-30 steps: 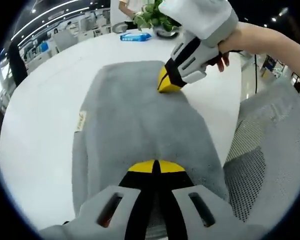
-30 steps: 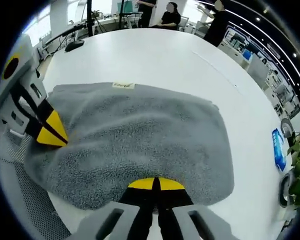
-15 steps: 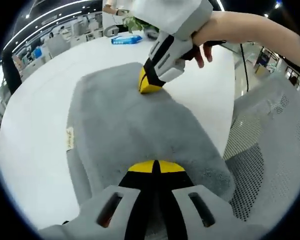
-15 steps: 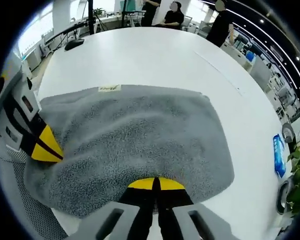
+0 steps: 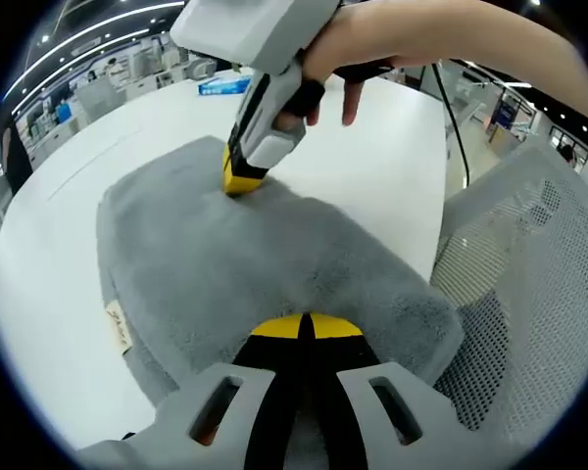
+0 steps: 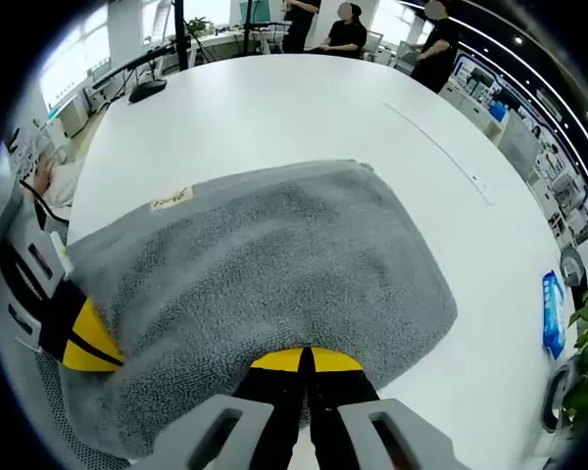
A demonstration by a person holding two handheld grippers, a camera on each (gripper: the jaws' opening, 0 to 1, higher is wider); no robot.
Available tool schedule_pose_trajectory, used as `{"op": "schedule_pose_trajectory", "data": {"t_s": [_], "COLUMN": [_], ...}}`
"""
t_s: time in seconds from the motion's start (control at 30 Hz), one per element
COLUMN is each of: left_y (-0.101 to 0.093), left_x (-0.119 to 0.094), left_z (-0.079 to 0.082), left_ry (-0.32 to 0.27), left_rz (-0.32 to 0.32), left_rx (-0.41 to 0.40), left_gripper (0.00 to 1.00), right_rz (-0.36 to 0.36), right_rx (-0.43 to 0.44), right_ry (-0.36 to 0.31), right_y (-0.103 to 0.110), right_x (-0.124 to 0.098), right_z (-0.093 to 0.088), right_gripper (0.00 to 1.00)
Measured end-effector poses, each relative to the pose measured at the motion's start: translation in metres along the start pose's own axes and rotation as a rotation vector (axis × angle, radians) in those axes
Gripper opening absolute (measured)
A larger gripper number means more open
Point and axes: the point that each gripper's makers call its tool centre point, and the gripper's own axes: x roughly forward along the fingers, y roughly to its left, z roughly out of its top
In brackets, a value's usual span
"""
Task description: Open the folded towel by lifting each exposed corner and separating the folded layers until the towel lies flat within the target outline without major curled edges
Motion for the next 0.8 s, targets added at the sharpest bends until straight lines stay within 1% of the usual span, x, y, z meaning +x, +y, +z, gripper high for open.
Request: {"op": "schedule_pose_trajectory", "data": {"t_s": [0.13, 0.23, 0.3, 0.37, 0.43, 0.5, 0.53, 0.57, 0.6, 0.63, 0.67, 0.7, 0.73, 0.77, 0.8], "left_y": [-0.0053, -0.0072, -0.0071, -0.0055, -0.0061, -0.0061, -0.0054, -0.0043, -0.0041, -0.0032, -0.0031, -0.0042, -0.0054, -0.0055, -0.007], "left_x": [0.0037, 0.008, 0.0087, 0.0083, 0.0073, 0.0064, 0.0061, 0.0065, 0.0065, 0.0064, 0.0063, 0.0055, 0.0046, 0.0035, 0.0023], "left_z": [0.0038, 0.0073, 0.0079, 0.0073, 0.0068, 0.0062, 0.0055, 0.0054, 0.0051, 0.0043, 0.0044, 0.0038, 0.004, 0.0038, 0.003], "left_ry": [-0.013, -0.041, -0.051, -0.062, -0.081, -0.103, -0.109, -0.117, -0.116, -0.119, -0.128, -0.132, -0.136, -0.136, -0.134], "left_rz": [-0.009, -0.017, -0.021, -0.032, -0.051, -0.075, -0.082, -0.093, -0.103, -0.104, -0.095, -0.087, -0.078, -0.071, -0.061], "left_rx": [0.016, 0.028, 0.024, 0.002, -0.035, -0.104, -0.141, -0.185, -0.204, -0.226, -0.258, -0.248, -0.202, -0.153, -0.15], "left_gripper": [0.0, 0.0, 0.0, 0.0, 0.0, 0.01, 0.01, 0.01, 0.01, 0.01, 0.01, 0.01, 0.01, 0.01, 0.01], "right_rz": [-0.019, -0.028, -0.036, -0.063, -0.11, -0.175, -0.209, -0.229, -0.264, -0.275, -0.296, -0.295, -0.293, -0.293, -0.293], "right_rx": [-0.006, 0.008, 0.016, 0.049, 0.079, 0.117, 0.141, 0.158, 0.136, 0.116, 0.065, 0.066, 0.095, 0.102, 0.109], "right_ry": [-0.006, -0.02, -0.034, -0.071, -0.133, -0.242, -0.31, -0.336, -0.354, -0.355, -0.323, -0.316, -0.313, -0.314, -0.323], "right_y": [-0.0015, -0.0029, -0.0036, -0.0048, -0.0037, -0.0034, -0.0033, -0.0029, -0.0019, -0.0015, -0.0005, 0.0, 0.0004, -0.0006, -0.0018], "right_x": [0.001, 0.0023, 0.0026, 0.0028, 0.0009, -0.0017, -0.0034, -0.0043, -0.0054, -0.0056, -0.0059, -0.0055, -0.0052, -0.0055, -0.0055], "right_z": [0.0026, 0.0053, 0.0059, 0.0061, 0.0068, 0.0079, 0.0073, 0.0061, 0.0054, 0.0058, 0.006, 0.0065, 0.0075, 0.0071, 0.0073], "right_gripper": [0.0, 0.0, 0.0, 0.0, 0.0, 0.0, 0.0, 0.0, 0.0, 0.0, 0.0, 0.0, 0.0, 0.0, 0.0]}}
